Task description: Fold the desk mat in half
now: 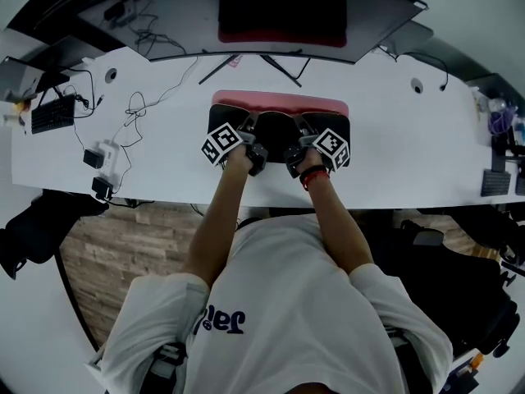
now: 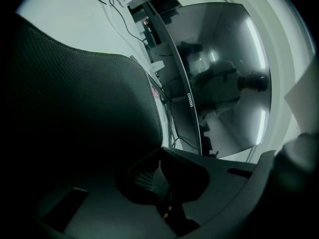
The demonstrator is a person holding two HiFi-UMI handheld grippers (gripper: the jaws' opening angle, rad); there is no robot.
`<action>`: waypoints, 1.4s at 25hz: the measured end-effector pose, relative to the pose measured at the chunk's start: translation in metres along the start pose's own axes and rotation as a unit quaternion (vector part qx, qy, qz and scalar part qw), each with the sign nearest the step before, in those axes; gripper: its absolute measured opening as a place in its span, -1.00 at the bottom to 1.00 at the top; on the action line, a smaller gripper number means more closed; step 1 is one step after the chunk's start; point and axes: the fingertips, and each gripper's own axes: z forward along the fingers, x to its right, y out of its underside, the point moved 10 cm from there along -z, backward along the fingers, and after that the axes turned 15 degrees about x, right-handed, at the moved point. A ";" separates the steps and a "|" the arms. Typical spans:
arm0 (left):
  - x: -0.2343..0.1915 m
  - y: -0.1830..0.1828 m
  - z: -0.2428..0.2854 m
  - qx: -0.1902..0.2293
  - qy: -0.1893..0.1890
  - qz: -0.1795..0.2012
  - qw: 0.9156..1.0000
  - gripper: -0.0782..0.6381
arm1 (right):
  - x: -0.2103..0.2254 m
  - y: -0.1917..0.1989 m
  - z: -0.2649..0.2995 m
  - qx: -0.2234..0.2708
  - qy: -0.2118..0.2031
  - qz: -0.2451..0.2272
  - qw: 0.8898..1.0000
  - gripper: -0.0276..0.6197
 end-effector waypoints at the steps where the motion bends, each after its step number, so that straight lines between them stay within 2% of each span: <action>1: 0.000 -0.001 0.002 0.000 0.001 -0.002 1.000 -0.69 | 0.000 0.000 0.002 0.000 0.000 0.000 1.000 -0.82; 22: 0.012 -0.002 0.041 0.009 0.011 -0.024 1.000 -0.69 | -0.003 -0.019 0.032 0.017 -0.006 0.027 0.999 -0.82; 27: 0.013 -0.003 0.041 0.016 0.015 -0.030 0.999 -0.61 | -0.005 -0.020 0.034 0.015 -0.018 0.032 0.999 -0.79; 35: 0.027 -0.006 0.028 0.019 0.047 -0.022 0.999 -0.65 | -0.025 -0.019 0.023 0.015 -0.049 -0.011 0.999 -0.80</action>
